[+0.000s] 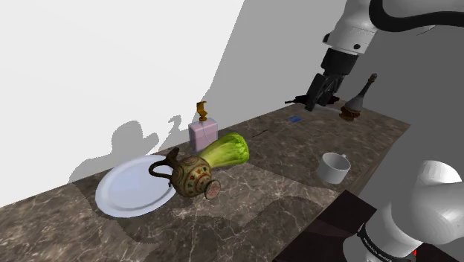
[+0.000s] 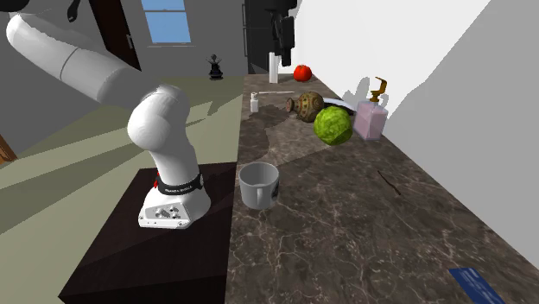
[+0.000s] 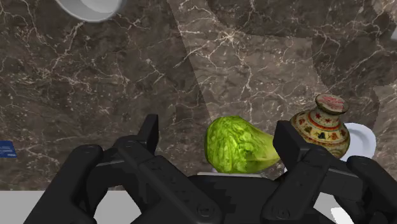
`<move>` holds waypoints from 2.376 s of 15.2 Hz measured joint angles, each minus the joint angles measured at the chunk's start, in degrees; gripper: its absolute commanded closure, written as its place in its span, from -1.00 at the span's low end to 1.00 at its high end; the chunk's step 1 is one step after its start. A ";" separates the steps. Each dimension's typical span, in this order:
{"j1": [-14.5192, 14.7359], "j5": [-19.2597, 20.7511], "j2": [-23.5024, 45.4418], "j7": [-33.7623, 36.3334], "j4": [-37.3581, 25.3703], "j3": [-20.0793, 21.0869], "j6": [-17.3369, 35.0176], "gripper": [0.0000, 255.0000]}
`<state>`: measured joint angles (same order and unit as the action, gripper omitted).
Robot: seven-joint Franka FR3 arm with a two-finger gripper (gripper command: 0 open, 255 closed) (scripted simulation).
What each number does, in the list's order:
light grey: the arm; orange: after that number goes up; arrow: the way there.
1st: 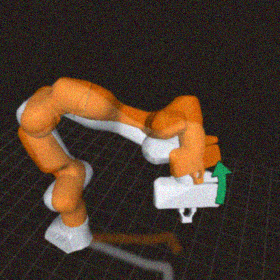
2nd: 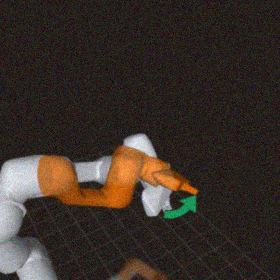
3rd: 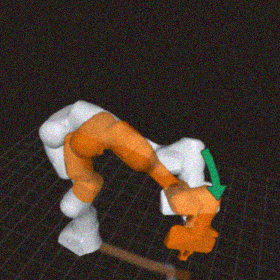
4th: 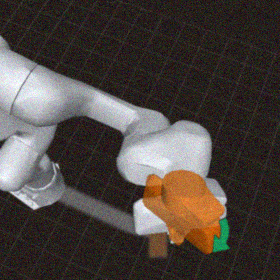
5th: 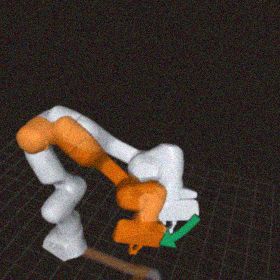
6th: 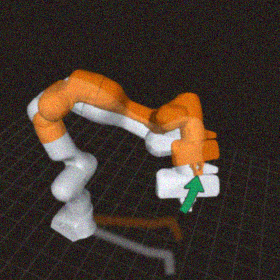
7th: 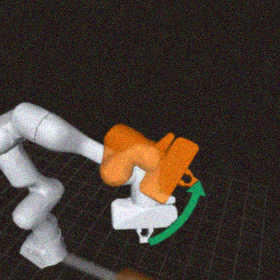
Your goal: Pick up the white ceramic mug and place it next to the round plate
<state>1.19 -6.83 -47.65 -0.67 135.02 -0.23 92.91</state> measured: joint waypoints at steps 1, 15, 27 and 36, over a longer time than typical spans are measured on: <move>0.00 0.00 0.00 0.00 0.00 0.00 0.00 -1.00; -7.27 7.41 -3.30 3.26 21.63 -0.48 10.64 -1.00; -12.34 12.61 -0.77 4.57 34.02 -1.93 22.34 -1.00; -12.43 12.75 -0.11 4.62 34.84 -2.00 23.85 1.00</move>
<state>-11.24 5.92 -47.76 3.95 169.86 -2.24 116.76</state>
